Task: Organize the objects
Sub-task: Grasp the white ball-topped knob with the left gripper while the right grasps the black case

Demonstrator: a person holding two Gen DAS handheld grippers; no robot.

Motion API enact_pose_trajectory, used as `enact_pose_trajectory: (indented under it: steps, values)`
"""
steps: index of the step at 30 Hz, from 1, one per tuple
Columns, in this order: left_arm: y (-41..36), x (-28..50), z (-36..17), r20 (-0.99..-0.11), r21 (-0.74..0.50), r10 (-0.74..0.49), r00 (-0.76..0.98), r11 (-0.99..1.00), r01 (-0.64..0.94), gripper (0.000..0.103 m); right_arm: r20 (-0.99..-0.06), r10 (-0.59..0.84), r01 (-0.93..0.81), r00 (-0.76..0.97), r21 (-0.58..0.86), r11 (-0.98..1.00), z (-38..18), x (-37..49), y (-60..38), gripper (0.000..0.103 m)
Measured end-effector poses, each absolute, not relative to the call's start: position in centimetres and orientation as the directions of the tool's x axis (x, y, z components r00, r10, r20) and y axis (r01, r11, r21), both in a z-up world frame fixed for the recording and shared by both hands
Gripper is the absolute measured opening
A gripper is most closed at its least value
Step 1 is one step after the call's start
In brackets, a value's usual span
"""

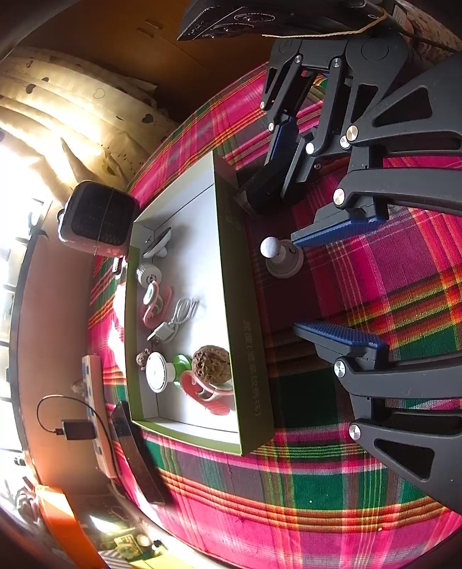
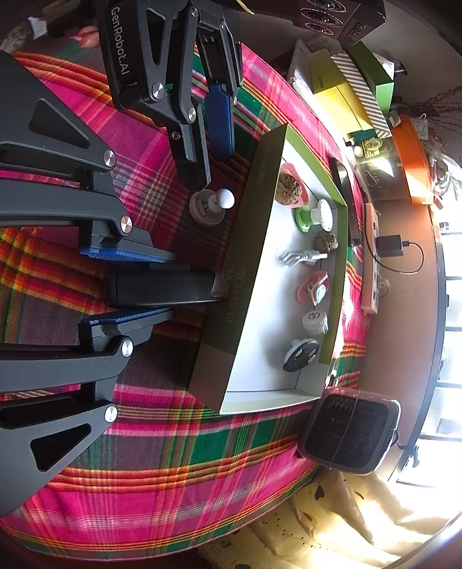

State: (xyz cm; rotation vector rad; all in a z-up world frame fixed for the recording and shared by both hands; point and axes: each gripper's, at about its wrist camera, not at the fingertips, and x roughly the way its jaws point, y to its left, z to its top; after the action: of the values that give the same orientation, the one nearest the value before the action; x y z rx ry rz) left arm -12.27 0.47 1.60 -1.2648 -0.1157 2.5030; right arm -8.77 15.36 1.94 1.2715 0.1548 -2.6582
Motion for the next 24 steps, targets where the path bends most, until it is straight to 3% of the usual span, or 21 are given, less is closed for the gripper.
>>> enact_pose_trajectory:
  steps: [24]
  values:
    - [3.5, -13.6, 1.1, -0.782, -0.11, 0.245, -0.573, -0.959, -0.26, 0.042, -0.775, -0.102, 0.168, -0.624, -0.006, -0.986, 2.0, -8.5, 18.1, 0.024]
